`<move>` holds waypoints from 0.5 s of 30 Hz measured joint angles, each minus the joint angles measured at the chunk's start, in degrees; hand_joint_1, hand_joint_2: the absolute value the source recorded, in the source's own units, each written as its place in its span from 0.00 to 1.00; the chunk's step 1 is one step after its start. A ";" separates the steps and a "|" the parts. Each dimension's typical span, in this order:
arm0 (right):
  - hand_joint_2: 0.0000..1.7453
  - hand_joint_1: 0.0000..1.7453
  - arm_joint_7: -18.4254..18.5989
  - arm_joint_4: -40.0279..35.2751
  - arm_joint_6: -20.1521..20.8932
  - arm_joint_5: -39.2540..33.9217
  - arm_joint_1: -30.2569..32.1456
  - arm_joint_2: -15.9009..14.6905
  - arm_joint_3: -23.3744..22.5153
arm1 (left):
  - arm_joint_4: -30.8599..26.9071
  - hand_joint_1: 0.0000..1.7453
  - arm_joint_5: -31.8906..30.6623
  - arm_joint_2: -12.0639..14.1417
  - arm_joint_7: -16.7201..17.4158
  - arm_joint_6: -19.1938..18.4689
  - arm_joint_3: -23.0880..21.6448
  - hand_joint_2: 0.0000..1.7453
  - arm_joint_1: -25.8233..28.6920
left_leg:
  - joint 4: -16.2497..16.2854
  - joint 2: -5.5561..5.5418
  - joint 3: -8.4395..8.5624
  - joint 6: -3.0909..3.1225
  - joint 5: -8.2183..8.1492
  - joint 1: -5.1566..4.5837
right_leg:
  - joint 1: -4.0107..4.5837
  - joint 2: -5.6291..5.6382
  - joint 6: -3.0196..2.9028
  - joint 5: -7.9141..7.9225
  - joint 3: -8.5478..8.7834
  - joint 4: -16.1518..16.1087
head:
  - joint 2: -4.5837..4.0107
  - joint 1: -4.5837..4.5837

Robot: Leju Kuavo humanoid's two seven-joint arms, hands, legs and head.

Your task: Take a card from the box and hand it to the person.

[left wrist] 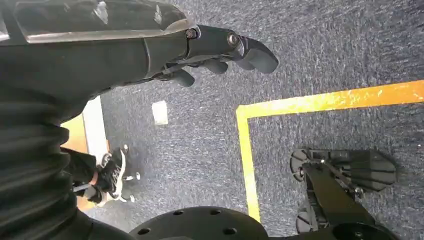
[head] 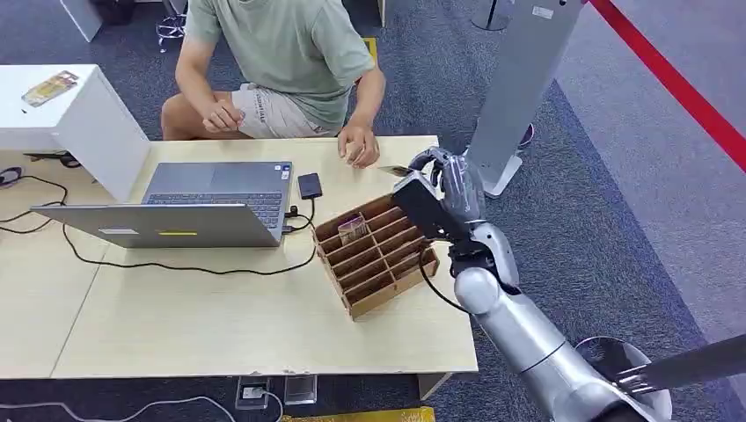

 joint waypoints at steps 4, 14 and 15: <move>1.00 1.00 1.47 6.61 3.74 -4.08 -6.26 2.67 0.50 | 0.00 0.00 -0.55 0.00 0.15 0.17 -0.02 1.00 -0.12 | 0.00 -0.02 0.00 0.01 0.03 0.00 | 0.00 -0.03 -0.03 0.02 -0.01 0.03 | 0.00 -0.04; 1.00 1.00 11.80 28.14 11.77 1.45 -17.79 11.75 5.50 | 0.00 0.00 -0.48 0.00 0.61 0.46 0.00 1.00 -0.23 | 0.00 -0.03 -0.07 0.01 0.03 0.01 | 0.01 -0.07 -0.03 0.01 -0.06 0.06 | 0.00 -0.07; 1.00 1.00 12.55 29.77 12.35 2.28 -18.58 12.50 6.17 | 0.00 0.00 -0.44 0.00 0.96 0.46 0.00 1.00 -0.23 | 0.00 -0.03 -0.06 0.01 0.03 0.01 | 0.01 -0.06 -0.03 0.01 -0.06 0.06 | 0.00 -0.04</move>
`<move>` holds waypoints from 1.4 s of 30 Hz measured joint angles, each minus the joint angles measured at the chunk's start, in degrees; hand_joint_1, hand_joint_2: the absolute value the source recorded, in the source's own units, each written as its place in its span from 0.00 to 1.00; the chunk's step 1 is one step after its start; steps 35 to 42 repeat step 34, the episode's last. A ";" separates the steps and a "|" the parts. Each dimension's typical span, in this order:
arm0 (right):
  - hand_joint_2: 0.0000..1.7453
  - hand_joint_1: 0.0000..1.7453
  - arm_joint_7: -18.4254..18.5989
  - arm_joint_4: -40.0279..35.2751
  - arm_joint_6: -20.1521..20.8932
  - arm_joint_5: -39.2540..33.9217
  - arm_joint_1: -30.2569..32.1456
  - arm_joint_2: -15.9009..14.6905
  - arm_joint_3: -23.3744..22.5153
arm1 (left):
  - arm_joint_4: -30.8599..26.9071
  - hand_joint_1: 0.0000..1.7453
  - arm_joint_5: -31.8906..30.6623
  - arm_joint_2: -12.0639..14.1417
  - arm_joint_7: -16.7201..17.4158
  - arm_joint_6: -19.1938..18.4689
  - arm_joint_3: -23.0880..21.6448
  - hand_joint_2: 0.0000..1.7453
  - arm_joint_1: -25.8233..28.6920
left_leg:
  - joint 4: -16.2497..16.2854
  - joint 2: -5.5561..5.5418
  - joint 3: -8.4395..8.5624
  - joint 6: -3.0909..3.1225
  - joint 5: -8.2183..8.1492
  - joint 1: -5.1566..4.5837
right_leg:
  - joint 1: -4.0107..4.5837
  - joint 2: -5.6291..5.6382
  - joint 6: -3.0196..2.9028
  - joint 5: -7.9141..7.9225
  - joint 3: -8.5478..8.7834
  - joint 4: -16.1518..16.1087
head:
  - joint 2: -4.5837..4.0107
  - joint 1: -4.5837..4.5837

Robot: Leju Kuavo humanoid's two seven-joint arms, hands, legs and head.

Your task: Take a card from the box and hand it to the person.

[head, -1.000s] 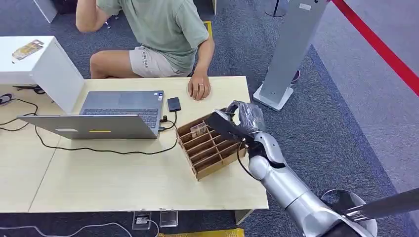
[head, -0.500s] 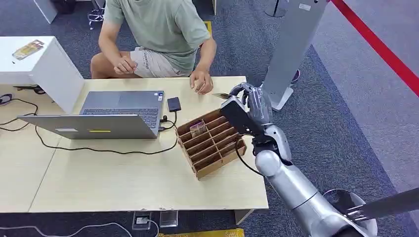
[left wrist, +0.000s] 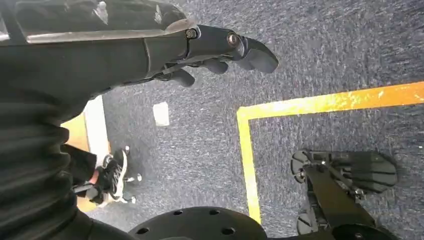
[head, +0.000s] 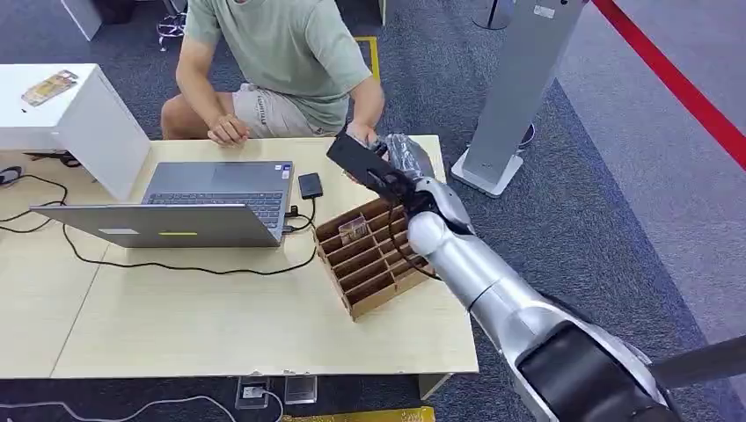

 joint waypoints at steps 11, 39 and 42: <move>1.00 0.00 1.66 9.54 0.41 2.40 -3.44 4.48 4.28 | 0.00 0.00 0.66 0.00 0.39 0.39 0.00 1.00 0.11 | 0.00 0.01 0.03 0.00 0.00 0.00 | 0.00 0.00 0.00 0.00 -0.01 -0.02 | 0.00 -0.02; 1.00 0.00 -11.17 -3.65 -18.49 -12.58 1.86 -1.25 -0.29 | 0.00 0.00 2.49 -0.02 -0.37 1.60 0.11 1.00 0.35 | 0.01 0.01 0.14 0.00 0.00 0.00 | 0.00 0.02 0.00 0.00 0.03 -0.04 | 0.00 -0.02; 1.00 0.00 -11.17 -3.65 -18.49 -12.58 1.86 -1.25 -0.29 | 0.00 0.00 2.49 -0.02 -0.37 1.60 0.11 1.00 0.35 | 0.01 0.01 0.14 0.00 0.00 0.00 | 0.00 0.02 0.00 0.00 0.03 -0.04 | 0.00 -0.02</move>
